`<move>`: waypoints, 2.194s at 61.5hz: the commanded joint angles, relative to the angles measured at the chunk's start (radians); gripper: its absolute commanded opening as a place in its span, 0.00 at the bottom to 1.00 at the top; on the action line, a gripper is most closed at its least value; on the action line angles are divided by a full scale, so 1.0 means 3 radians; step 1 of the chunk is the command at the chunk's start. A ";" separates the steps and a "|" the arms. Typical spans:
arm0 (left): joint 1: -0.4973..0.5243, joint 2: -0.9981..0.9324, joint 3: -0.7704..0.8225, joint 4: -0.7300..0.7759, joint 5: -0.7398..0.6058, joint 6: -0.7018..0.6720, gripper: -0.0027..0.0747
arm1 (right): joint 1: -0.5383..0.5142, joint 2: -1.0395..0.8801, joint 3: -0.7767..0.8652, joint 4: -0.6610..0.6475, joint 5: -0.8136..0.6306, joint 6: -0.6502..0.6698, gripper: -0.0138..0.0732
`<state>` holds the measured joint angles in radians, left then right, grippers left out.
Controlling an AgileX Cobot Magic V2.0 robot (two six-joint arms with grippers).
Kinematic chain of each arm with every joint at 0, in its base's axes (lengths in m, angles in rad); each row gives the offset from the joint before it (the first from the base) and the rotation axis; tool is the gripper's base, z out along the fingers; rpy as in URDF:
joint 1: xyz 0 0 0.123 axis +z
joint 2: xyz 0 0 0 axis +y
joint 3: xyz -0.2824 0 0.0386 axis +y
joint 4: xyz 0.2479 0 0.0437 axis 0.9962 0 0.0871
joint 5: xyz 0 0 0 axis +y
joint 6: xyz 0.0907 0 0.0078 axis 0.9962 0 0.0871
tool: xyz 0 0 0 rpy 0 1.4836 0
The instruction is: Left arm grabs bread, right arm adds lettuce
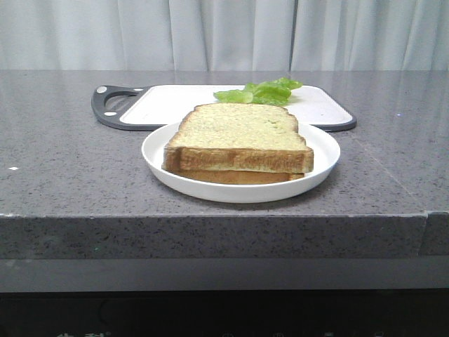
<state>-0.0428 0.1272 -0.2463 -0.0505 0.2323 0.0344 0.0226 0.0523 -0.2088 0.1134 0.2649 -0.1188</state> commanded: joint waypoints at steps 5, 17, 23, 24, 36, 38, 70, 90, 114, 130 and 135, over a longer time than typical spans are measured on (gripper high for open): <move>0.0010 0.0657 -0.0557 -0.0030 -0.0094 -0.0032 0.01 | -0.0017 0.0531 -0.0550 -0.0016 -0.0148 -0.0004 0.08; 0.0010 0.1257 -0.0857 -0.0039 -0.0067 -0.0032 0.01 | -0.0017 0.0924 -0.0772 -0.0016 -0.0176 -0.0004 0.08; 0.0010 0.1321 -0.0867 -0.0039 -0.0097 -0.0032 0.01 | -0.0017 0.0941 -0.0772 -0.0016 -0.0176 -0.0004 0.08; 0.0010 0.1321 -0.0867 -0.0039 -0.0106 -0.0032 0.01 | -0.0017 0.0941 -0.0772 -0.0016 -0.0176 -0.0004 0.08; 0.0010 0.1321 -0.0867 -0.0032 -0.0172 -0.0032 0.39 | -0.0017 0.0941 -0.0772 -0.0016 -0.0218 -0.0004 0.31; 0.0010 0.1321 -0.0867 -0.0032 -0.0172 -0.0032 0.50 | -0.0017 0.0941 -0.0772 -0.0016 -0.0229 -0.0004 0.40; 0.0004 0.1494 -0.1002 -0.0774 -0.0175 -0.0032 0.89 | -0.0017 0.0941 -0.0772 -0.0016 -0.0248 -0.0004 0.86; -0.0854 0.2723 -0.2003 -0.1095 0.0686 0.0062 0.78 | -0.0017 0.0941 -0.0772 -0.0016 -0.0248 -0.0004 0.86; -0.1614 0.4103 -0.2886 -0.1469 0.1078 0.0062 0.52 | -0.0017 0.0941 -0.0772 -0.0016 -0.0248 -0.0004 0.86; -0.1614 0.4762 -0.3502 -0.1843 0.1681 0.0296 0.52 | -0.0017 0.0941 -0.0772 -0.0016 -0.0248 -0.0004 0.86; -0.1614 0.4926 -0.3656 -0.1892 0.1882 0.0296 0.52 | -0.0017 0.0941 -0.0772 -0.0016 -0.0248 -0.0004 0.86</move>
<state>-0.5193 1.6057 -1.2787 -0.5621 0.7725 0.1144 0.0226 0.3168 -0.4036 0.1134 0.2767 -0.1188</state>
